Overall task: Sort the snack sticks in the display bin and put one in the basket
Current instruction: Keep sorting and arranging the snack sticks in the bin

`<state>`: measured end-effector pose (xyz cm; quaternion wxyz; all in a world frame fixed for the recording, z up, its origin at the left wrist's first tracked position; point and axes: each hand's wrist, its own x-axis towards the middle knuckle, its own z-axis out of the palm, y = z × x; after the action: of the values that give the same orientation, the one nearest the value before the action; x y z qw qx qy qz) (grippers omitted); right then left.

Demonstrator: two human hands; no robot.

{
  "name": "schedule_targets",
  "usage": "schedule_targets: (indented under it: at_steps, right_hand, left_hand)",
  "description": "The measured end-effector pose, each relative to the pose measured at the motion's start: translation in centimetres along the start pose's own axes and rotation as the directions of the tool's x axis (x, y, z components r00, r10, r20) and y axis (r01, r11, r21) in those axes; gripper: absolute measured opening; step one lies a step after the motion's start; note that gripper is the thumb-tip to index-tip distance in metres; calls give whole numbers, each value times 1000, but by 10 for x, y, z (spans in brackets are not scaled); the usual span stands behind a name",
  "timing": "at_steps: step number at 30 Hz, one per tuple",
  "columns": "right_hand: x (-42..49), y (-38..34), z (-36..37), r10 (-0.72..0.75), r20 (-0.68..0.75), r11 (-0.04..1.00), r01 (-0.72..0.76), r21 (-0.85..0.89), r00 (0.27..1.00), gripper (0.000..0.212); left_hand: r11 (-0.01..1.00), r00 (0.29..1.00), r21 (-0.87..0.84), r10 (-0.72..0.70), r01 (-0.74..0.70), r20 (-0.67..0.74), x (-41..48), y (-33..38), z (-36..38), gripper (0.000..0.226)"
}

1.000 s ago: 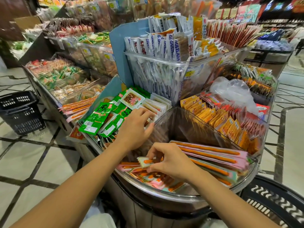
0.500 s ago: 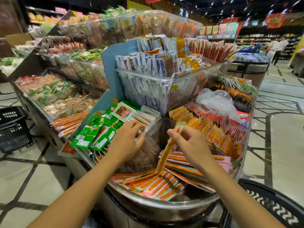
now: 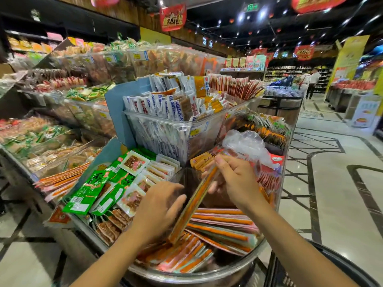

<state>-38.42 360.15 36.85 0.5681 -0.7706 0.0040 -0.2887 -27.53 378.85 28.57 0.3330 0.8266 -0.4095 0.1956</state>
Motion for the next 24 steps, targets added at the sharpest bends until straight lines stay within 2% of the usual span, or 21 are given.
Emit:
schedule_targets:
  at_steps: [3,5,7,11,16,18,20,22,24]
  right_hand:
    - [4,1,-6,4,19,999,-4,34,1000,37]
    - [3,1,-8,21,38,996,-24,88,999,36]
    - [3,1,-8,52,55,981,-62,182,997,37]
    - [3,6,-4,89,90,941,-113,318,992,34]
    - [3,11,-2,133,112,882,-169,440,985,34]
    - [1,13,-1,131,93,931,-154,330,987,30]
    - [-3,17,3,119,70,985,-126,114,990,17]
    - [-8,23,8,114,71,992,-110,-63,991,6]
    - [-10,29,12,105,71,982,-92,-166,992,5]
  left_hand:
    - [907,978,-375,-144,192,152,-15,30,15,24]
    - [816,956,-500,-220,289,194,-20,37,22,7]
    - [716,935,-602,-283,354,215,-21,35,24,16]
    - [597,906,-683,-312,421,286,-20,31,23,19]
    - [561,903,-709,-295,427,311,-22,32,21,19]
    - [561,904,-710,-291,426,313,-21,33,20,20]
    - [556,906,-716,-286,423,312,-21,35,20,20]
    - [544,906,-725,-285,423,314,-21,38,18,16]
    - [538,902,-723,-275,432,334,-22,40,15,14]
